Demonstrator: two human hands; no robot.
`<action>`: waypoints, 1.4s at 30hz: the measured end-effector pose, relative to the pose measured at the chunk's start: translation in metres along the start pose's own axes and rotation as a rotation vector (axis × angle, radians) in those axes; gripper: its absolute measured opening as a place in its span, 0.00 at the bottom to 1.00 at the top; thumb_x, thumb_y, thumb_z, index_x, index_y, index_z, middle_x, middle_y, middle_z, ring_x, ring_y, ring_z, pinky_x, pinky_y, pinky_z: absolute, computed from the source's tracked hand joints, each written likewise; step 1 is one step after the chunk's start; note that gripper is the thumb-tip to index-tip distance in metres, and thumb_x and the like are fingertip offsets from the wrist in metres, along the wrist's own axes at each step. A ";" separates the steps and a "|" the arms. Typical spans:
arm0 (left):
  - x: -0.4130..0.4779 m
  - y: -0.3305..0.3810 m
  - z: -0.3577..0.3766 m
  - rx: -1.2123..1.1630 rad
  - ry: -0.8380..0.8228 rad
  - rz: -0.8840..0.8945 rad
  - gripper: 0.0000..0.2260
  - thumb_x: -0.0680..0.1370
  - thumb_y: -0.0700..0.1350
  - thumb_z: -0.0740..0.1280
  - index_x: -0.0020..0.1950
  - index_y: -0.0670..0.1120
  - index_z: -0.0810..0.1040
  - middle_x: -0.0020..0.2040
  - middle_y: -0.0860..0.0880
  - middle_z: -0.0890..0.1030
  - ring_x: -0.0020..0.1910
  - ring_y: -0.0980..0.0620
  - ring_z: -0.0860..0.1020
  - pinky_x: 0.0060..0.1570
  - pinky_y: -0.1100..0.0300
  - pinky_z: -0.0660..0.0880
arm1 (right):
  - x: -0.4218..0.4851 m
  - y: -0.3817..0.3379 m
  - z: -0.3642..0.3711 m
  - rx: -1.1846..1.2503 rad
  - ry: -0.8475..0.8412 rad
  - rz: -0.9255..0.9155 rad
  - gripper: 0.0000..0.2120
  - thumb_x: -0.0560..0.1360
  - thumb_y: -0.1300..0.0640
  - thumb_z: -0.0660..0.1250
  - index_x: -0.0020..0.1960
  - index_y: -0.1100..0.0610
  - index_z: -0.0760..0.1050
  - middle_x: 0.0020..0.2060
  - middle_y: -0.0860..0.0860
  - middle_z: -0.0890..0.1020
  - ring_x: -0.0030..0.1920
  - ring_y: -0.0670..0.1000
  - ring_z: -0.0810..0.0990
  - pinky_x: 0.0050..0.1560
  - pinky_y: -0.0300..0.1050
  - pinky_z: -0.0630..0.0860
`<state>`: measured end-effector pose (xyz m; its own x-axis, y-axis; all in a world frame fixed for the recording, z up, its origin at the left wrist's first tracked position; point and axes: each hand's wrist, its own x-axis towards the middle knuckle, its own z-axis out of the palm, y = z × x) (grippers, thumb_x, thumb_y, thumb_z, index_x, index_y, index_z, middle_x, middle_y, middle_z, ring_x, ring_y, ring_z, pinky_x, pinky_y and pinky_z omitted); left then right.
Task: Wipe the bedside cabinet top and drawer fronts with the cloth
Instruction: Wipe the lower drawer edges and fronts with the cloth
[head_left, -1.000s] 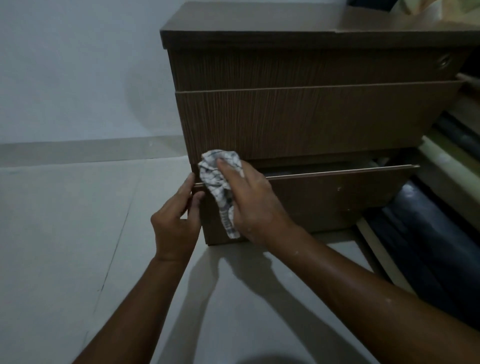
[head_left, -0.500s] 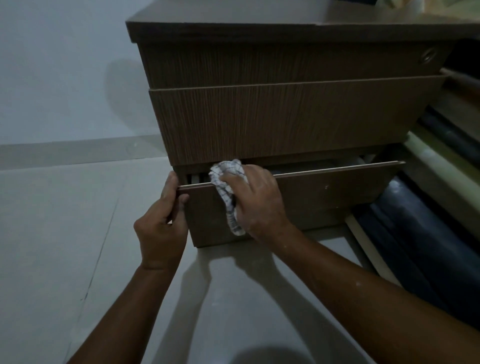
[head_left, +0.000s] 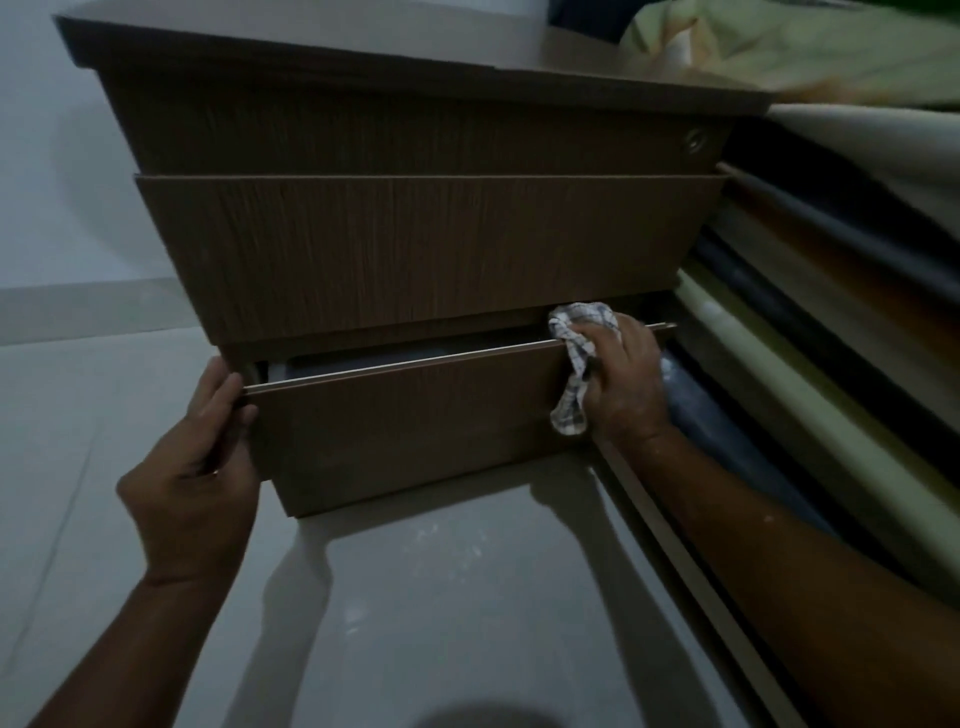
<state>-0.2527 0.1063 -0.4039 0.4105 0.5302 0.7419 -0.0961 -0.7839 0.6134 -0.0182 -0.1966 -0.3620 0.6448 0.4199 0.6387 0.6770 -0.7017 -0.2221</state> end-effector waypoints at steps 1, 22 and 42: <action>0.000 -0.002 0.000 -0.006 -0.005 -0.004 0.16 0.81 0.37 0.66 0.69 0.39 0.76 0.70 0.38 0.75 0.67 0.55 0.77 0.69 0.56 0.73 | 0.000 0.010 -0.007 -0.009 -0.013 0.036 0.21 0.73 0.52 0.59 0.62 0.59 0.78 0.60 0.61 0.79 0.61 0.61 0.74 0.66 0.55 0.67; 0.003 0.006 0.002 0.190 -0.015 0.203 0.20 0.74 0.27 0.71 0.66 0.33 0.78 0.70 0.34 0.74 0.60 0.41 0.82 0.62 0.64 0.75 | 0.013 -0.107 0.005 0.414 0.245 -0.143 0.19 0.76 0.62 0.58 0.65 0.65 0.74 0.63 0.62 0.73 0.65 0.50 0.70 0.70 0.39 0.64; 0.001 -0.003 0.004 0.155 -0.007 0.203 0.17 0.78 0.36 0.69 0.67 0.35 0.77 0.69 0.37 0.75 0.63 0.55 0.77 0.65 0.68 0.72 | -0.007 -0.161 0.072 0.143 0.141 -0.396 0.19 0.75 0.60 0.61 0.63 0.61 0.80 0.52 0.63 0.81 0.56 0.62 0.77 0.58 0.56 0.71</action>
<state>-0.2484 0.1078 -0.4066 0.4029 0.3553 0.8435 -0.0372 -0.9145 0.4030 -0.1056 -0.0449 -0.3839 0.2776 0.5506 0.7872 0.9106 -0.4119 -0.0331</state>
